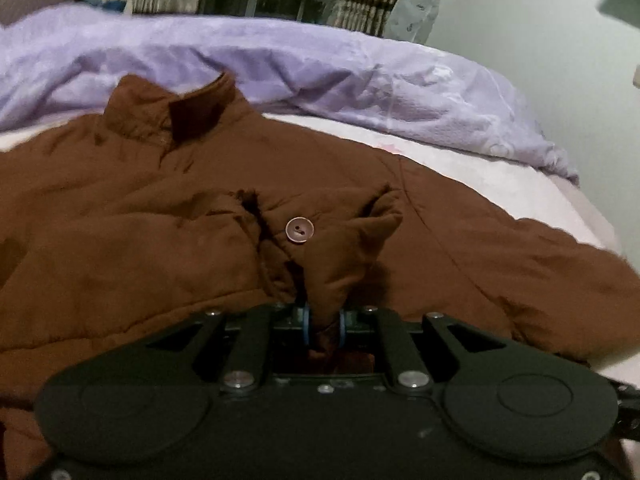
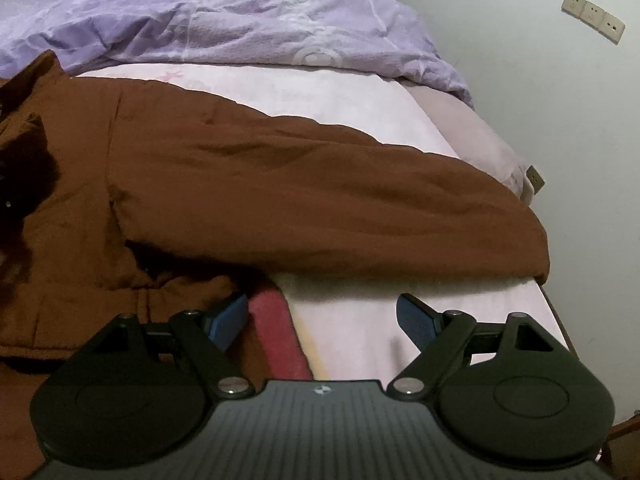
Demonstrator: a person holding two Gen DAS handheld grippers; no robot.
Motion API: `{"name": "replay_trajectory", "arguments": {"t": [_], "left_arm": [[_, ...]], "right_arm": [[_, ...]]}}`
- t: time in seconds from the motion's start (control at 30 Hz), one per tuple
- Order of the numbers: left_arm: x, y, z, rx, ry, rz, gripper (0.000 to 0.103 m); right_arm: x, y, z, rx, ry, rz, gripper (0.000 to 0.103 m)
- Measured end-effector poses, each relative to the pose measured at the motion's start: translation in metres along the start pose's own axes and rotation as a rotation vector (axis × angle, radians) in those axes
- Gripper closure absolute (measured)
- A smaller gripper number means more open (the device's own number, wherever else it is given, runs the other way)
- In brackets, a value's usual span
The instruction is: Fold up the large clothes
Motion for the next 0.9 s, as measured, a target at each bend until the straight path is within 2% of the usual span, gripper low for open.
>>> {"name": "replay_trajectory", "arguments": {"t": [0.03, 0.1, 0.13, 0.17, 0.27, 0.37, 0.4, 0.47, 0.5, 0.6, 0.7, 0.8, 0.9], "left_arm": [[-0.011, -0.008, -0.002, 0.007, 0.001, 0.006, 0.085], [-0.016, -0.004, 0.002, 0.016, -0.034, 0.001, 0.066], [-0.015, 0.000, 0.004, 0.016, -0.071, -0.008, 0.045], [-0.023, 0.005, 0.006, 0.009, -0.102, -0.013, 0.034], [-0.043, 0.014, 0.012, 0.023, -0.147, 0.000, 0.033], [-0.070, 0.024, 0.000, 0.046, -0.142, 0.059, 0.031], [-0.077, 0.027, -0.011, 0.041, -0.098, 0.101, 0.031], [-0.097, 0.036, -0.037, 0.013, 0.044, 0.193, 0.029], [-0.103, 0.039, -0.047, 0.006, 0.085, 0.214, 0.028], [-0.115, 0.048, -0.082, -0.012, 0.134, 0.234, 0.028], [-0.133, 0.061, -0.130, -0.017, 0.268, 0.283, 0.028], [-0.147, 0.068, -0.172, 0.076, 0.348, 0.273, 0.028], [-0.159, 0.060, -0.210, 0.114, 0.456, 0.239, 0.028]], "right_arm": [[0.001, 0.000, 0.000, -0.003, 0.001, -0.004, 0.005], [0.003, 0.000, 0.001, -0.016, -0.003, -0.013, 0.005], [0.003, 0.001, 0.003, -0.022, -0.007, -0.013, 0.005], [0.002, 0.002, 0.005, -0.026, -0.014, -0.009, 0.005], [-0.003, 0.003, 0.014, -0.010, -0.023, 0.004, 0.005], [-0.009, 0.001, 0.037, 0.031, -0.035, 0.024, 0.005], [-0.009, -0.002, 0.051, 0.059, -0.051, 0.028, 0.005], [-0.006, -0.007, 0.084, 0.143, -0.062, 0.031, 0.005], [-0.002, -0.009, 0.102, 0.195, -0.058, 0.027, 0.005], [0.011, -0.013, 0.163, 0.372, -0.066, 0.046, 0.005], [0.032, -0.020, 0.225, 0.545, -0.108, 0.011, 0.005], [0.057, -0.028, 0.268, 0.735, -0.088, -0.026, 0.005], [0.086, -0.036, 0.295, 0.937, -0.075, -0.120, 0.007]]}}
Point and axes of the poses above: each gripper's, at about its wrist camera, not at the fingertips, and x roughly the way its jaws point, z to its right, y to its top, the point moved 7 cm from there along x, roughly the way its jaws point, and after that the axes turned 8 degrees about z, right-handed, at the moved point
